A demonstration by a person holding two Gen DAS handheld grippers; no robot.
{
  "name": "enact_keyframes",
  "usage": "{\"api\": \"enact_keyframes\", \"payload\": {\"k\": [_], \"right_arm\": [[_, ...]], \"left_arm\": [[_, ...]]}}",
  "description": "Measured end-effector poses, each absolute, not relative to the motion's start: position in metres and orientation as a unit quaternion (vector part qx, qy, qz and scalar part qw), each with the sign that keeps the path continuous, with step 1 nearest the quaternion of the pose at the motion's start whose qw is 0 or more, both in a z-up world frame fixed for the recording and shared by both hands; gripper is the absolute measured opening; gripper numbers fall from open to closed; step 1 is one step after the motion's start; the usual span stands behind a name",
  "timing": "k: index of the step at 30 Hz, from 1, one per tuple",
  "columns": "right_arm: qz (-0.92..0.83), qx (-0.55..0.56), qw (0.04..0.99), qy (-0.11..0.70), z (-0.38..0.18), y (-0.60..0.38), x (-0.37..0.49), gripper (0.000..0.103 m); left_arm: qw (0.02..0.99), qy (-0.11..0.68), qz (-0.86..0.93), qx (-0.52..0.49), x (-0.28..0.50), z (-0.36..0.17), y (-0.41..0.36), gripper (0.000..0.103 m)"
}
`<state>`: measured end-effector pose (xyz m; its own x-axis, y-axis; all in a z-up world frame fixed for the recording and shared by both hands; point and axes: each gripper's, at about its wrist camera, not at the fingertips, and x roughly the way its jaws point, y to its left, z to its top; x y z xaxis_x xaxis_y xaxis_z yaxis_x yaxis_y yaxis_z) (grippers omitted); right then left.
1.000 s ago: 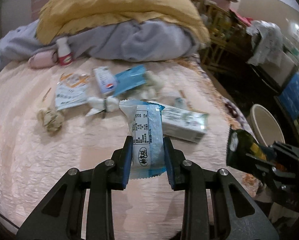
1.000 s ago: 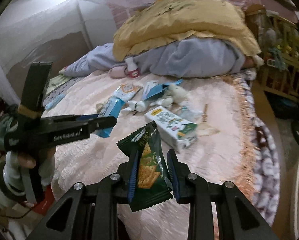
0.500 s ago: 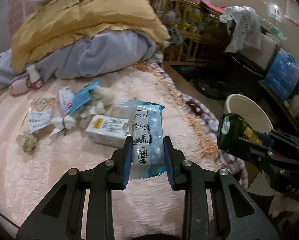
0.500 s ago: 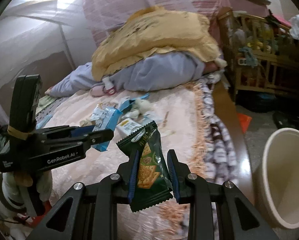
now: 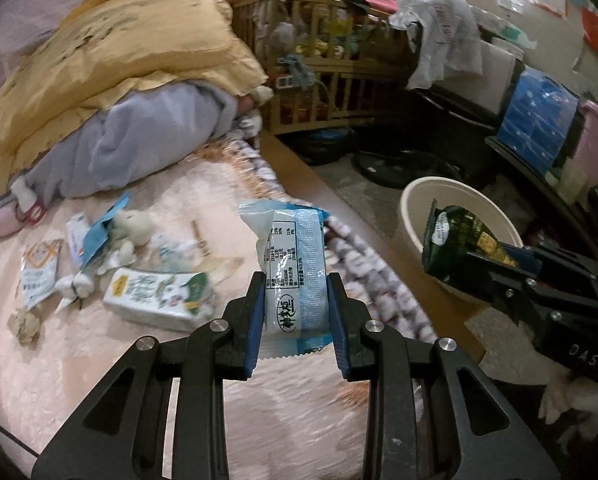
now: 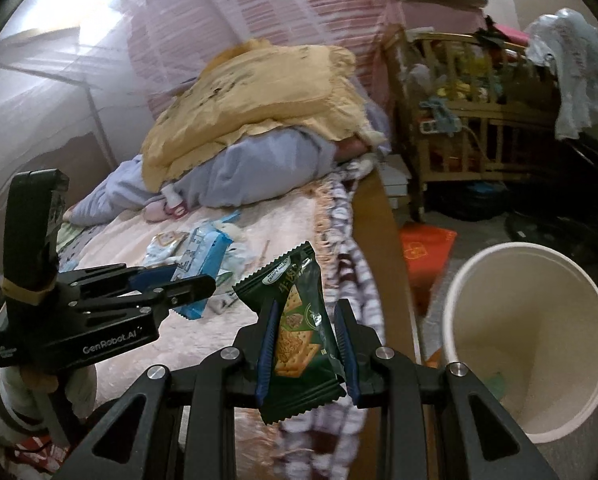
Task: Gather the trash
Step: 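Carry the blue-white packet and green cracker packet toward the white bucket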
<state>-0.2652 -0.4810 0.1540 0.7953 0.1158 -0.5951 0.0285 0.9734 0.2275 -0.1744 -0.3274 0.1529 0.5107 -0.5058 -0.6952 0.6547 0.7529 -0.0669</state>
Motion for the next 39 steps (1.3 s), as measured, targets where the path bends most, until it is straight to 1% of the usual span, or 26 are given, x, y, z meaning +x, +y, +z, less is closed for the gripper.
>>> {"api": "enact_keyframes", "payload": {"k": [18, 39], "right_arm": [[-0.044, 0.131, 0.937, 0.322, 0.145, -0.541, -0.288, 0.028], [-0.114, 0.144, 0.923, 0.339, 0.121, -0.6, -0.299, 0.028]], "left_arm": [[0.842, 0.364, -0.374, 0.137, -0.185, 0.146, -0.395, 0.027], [0.806, 0.395, -0.418, 0.137, -0.178, 0.13, -0.463, 0.027]]}}
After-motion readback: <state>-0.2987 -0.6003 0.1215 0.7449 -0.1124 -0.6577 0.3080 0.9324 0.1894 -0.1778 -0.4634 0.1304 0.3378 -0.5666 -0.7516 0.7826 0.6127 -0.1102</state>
